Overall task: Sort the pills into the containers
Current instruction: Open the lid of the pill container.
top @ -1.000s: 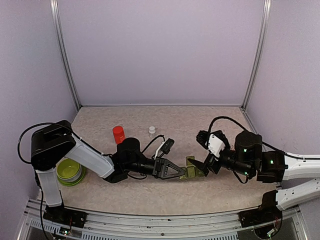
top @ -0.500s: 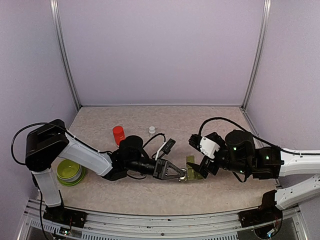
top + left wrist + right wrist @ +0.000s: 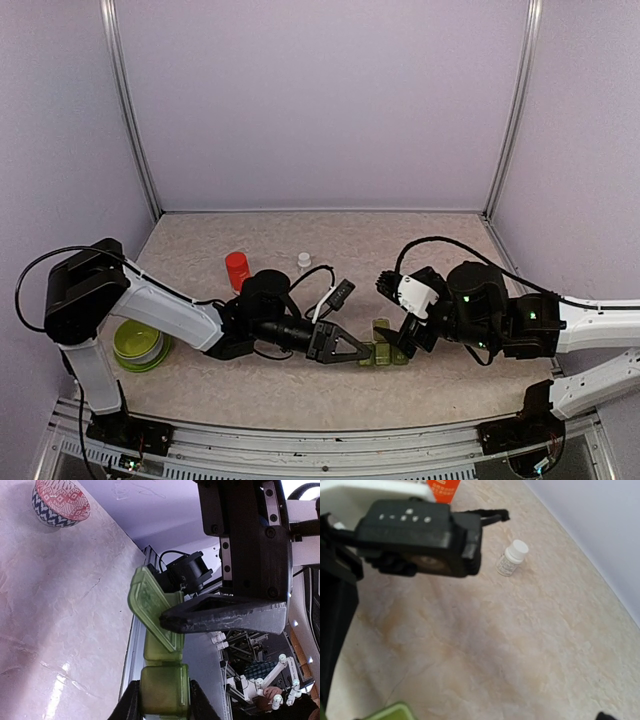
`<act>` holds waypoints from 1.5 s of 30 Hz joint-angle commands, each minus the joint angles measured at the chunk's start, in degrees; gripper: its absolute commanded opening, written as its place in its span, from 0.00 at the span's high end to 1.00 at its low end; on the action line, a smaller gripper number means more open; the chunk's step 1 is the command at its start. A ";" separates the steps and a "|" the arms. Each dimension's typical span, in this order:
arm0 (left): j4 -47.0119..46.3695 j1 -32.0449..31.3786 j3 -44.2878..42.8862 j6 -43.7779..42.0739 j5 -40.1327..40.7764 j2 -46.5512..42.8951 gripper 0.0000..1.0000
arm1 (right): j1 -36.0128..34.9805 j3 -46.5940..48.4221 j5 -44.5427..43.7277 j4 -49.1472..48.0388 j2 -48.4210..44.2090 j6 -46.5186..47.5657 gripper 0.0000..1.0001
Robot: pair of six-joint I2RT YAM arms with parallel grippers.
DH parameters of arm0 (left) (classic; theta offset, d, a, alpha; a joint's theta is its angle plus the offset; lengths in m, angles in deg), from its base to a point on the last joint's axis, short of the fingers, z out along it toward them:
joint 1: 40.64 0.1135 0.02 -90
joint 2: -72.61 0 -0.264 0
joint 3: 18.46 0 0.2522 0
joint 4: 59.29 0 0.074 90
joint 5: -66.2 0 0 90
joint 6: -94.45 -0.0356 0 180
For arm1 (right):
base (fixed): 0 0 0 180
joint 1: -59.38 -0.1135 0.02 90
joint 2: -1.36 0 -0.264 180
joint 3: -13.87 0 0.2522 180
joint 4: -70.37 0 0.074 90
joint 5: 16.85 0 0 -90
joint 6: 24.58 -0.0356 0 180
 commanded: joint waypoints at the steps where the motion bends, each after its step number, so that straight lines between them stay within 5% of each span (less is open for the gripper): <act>1: 2.10 -0.76 -2.36 -4.02 -0.79 -2.98 1.00 | -0.09 0.84 -0.42 1.92 -0.35 0.24 0.00; 37: 16.25 -1.47 -5.32 -16.09 -2.53 -6.73 1.00 | -0.01 5.09 15.31 14.21 4.04 4.37 0.00; 45: 14.60 -0.50 -3.92 -13.57 -0.87 -6.07 1.00 | -0.01 5.13 8.02 11.43 -0.05 2.59 0.00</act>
